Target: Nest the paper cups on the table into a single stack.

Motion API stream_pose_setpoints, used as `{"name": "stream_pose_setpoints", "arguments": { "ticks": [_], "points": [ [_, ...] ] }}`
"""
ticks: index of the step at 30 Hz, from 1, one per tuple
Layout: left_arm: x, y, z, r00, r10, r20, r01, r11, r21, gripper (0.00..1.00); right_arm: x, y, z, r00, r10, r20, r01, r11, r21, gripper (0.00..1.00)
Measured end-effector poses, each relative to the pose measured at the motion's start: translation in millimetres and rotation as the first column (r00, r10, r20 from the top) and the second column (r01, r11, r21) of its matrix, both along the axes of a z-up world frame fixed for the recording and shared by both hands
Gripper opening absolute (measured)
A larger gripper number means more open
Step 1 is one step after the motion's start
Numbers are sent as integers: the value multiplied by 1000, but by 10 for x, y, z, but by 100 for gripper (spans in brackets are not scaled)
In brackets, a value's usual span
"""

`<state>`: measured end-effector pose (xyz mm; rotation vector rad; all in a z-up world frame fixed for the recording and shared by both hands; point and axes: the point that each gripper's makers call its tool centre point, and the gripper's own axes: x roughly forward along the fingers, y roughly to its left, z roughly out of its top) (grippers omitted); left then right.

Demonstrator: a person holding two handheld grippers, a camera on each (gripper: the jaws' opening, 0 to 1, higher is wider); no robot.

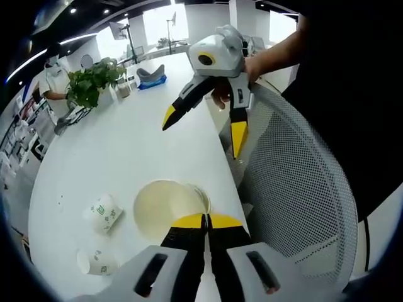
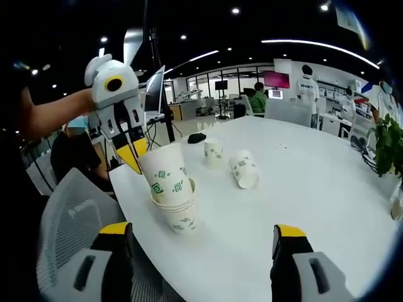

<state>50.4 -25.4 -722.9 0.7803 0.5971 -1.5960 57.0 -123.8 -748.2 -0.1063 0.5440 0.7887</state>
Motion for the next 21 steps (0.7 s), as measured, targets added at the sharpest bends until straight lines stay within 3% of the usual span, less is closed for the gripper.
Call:
{"name": "stream_pose_setpoints", "arguments": {
  "ticks": [21],
  "points": [
    [-56, -107, -88, 999, -33, -18, 33, 999, 17, 0, -5, -12, -40, 1000, 2, -2, -2, 1000, -10, 92]
  ]
}}
